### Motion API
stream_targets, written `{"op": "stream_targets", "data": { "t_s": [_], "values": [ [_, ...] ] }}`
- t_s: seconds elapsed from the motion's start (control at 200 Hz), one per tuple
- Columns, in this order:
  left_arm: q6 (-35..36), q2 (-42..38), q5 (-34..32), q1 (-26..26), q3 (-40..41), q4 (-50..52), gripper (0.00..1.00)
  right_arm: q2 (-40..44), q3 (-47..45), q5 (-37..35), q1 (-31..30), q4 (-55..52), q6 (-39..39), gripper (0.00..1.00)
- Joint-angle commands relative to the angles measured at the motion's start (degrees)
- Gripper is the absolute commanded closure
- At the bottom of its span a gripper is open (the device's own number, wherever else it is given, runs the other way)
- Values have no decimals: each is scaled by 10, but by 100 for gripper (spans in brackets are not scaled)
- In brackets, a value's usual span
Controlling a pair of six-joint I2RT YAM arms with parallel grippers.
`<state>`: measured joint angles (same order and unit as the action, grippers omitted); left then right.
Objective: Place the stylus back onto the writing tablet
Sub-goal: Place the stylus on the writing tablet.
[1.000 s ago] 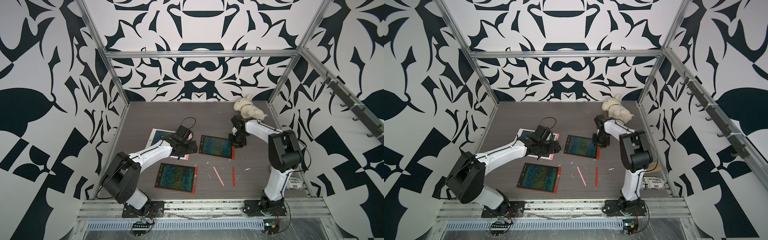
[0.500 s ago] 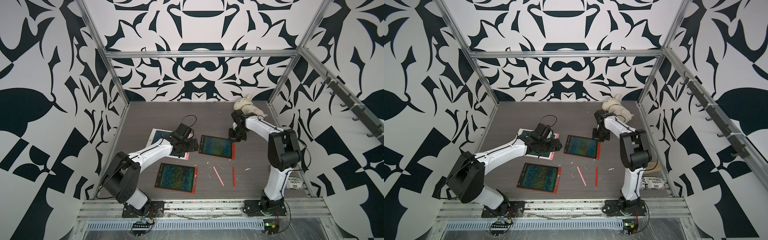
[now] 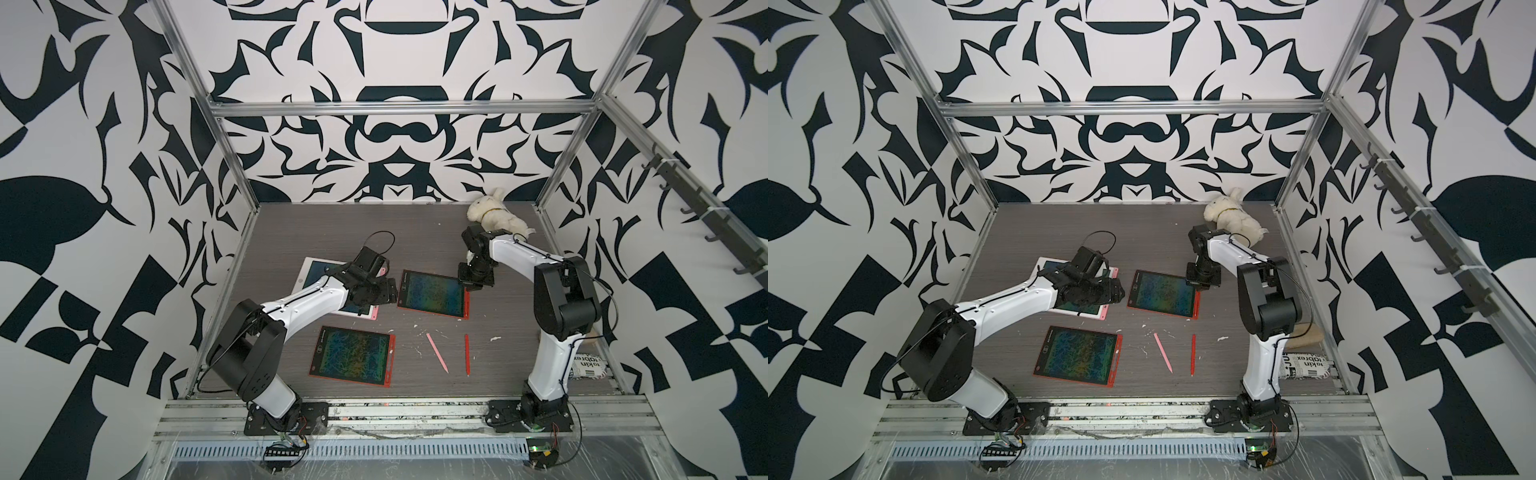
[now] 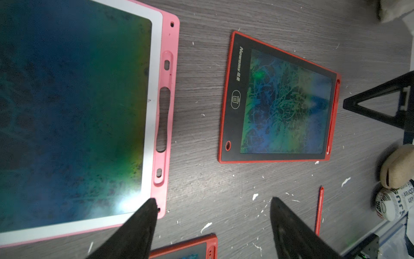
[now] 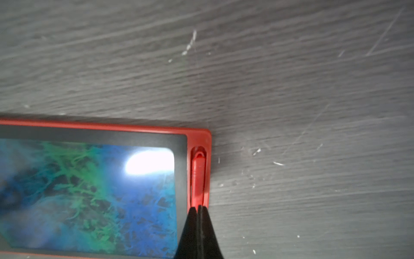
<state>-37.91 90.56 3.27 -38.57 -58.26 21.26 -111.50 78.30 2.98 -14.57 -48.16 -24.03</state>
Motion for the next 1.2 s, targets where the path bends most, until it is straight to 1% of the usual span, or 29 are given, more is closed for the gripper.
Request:
{"op": "stream_targets", "data": {
  "t_s": [0.0, 0.205, 0.355, 0.565, 0.58, 0.605, 0.79, 0.81, 0.91, 1.195],
  "values": [
    [2, 7, 7, -5, -11, 5, 19, -10, -8, -23, -3, -9, -6, 100],
    [-1, 7, 8, -10, -5, -7, 19, -44, -3, -99, -24, -35, -22, 100],
    [-1, 12, 8, -13, -8, -8, 19, -56, -8, -119, -34, -39, -38, 100],
    [-3, 8, 6, -14, -4, -7, 19, -18, -6, -135, -34, -48, -50, 100],
    [-3, 8, 6, -14, -4, -7, 19, -14, -5, -153, -34, -49, -50, 100],
    [-3, 8, 6, -14, -3, -7, 19, -8, -4, -158, -34, -50, -52, 100],
    [-5, 10, 6, -14, -4, -8, 19, 31, -1, -146, -34, -47, -57, 100],
    [-5, 9, 6, -15, -3, -8, 19, 35, -1, -124, -34, -44, -57, 100],
    [-5, 9, 6, -15, -2, -9, 19, 47, -3, -104, -34, -38, -58, 100],
    [-6, 9, 7, -15, 1, -11, 19, 50, -5, -73, -34, -33, -55, 100]
  ]
}}
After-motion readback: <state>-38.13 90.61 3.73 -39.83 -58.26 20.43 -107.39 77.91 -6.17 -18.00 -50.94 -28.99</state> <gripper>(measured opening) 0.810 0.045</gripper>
